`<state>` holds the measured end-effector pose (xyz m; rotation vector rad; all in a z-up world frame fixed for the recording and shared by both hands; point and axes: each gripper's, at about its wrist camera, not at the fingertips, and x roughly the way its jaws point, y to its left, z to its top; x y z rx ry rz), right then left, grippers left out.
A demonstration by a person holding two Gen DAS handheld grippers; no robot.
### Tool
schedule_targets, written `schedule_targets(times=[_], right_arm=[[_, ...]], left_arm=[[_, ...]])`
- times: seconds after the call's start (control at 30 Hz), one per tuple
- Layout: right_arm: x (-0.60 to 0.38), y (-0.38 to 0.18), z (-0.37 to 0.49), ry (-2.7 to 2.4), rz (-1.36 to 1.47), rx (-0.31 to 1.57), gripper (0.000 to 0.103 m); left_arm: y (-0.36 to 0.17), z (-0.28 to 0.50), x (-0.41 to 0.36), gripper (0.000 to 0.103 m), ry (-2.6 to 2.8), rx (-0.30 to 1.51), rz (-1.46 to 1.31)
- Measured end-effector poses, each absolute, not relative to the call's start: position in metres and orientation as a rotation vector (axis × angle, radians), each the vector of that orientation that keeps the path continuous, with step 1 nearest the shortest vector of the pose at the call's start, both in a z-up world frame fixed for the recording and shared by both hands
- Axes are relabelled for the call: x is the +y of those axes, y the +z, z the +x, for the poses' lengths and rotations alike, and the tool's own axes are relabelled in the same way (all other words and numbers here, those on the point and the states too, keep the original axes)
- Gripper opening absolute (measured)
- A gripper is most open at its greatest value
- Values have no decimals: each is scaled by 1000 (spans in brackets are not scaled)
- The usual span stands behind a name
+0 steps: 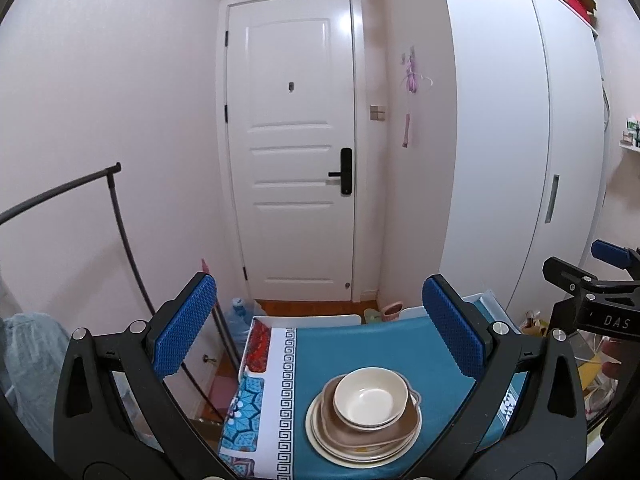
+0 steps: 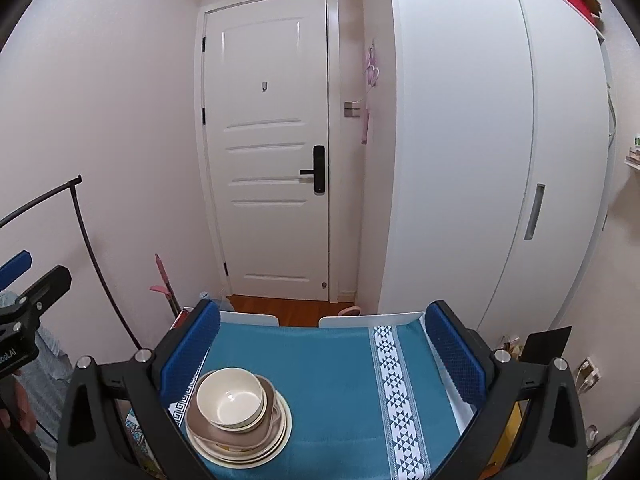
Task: Organize plates and bowls
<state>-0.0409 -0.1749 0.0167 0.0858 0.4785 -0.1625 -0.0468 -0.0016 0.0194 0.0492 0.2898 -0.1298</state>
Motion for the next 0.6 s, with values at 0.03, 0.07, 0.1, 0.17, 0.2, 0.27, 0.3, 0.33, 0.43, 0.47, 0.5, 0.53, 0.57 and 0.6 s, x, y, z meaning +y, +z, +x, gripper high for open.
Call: schedule_targets(times=[0.03, 0.07, 0.1, 0.17, 0.2, 0.27, 0.3, 0.33, 0.43, 0.47, 0.5, 0.53, 0.57, 0.6], right_arm=[[-174, 18, -40, -165, 80, 477, 102], [-174, 18, -39, -166, 77, 477, 102], [-173, 18, -38, -165, 74, 476, 102], [-172, 18, -37, -164, 71, 475, 102], [-172, 18, -36, -163, 70, 476, 102], [-171, 18, -34, -160, 68, 475, 102], [-171, 18, -34, -161, 67, 476, 102], [-171, 18, -33, -161, 68, 474, 102], [-172, 18, -33, -164, 72, 473, 102], [-172, 18, -32, -166, 73, 473, 102], [-172, 18, -32, -167, 75, 473, 102], [-173, 18, -32, -165, 79, 473, 102], [-173, 19, -32, -165, 79, 475, 102], [-173, 20, -32, -165, 78, 474, 102]], left_arm=[[20, -45, -1, 103, -129, 291, 49], [19, -44, -2, 103, -127, 291, 50], [18, -43, -2, 103, -127, 290, 50], [16, -41, -2, 103, -131, 291, 49], [16, -40, -2, 103, -132, 293, 48], [15, -39, -1, 103, -128, 294, 47], [15, -37, 0, 103, -131, 295, 49], [15, -36, 0, 103, -131, 296, 49], [15, -35, -2, 103, -133, 294, 50], [15, -35, -3, 103, -132, 293, 51], [15, -35, -4, 103, -135, 294, 52], [15, -34, -4, 103, -137, 296, 52], [14, -34, -5, 103, -136, 296, 52], [15, -34, -5, 103, -135, 296, 52]])
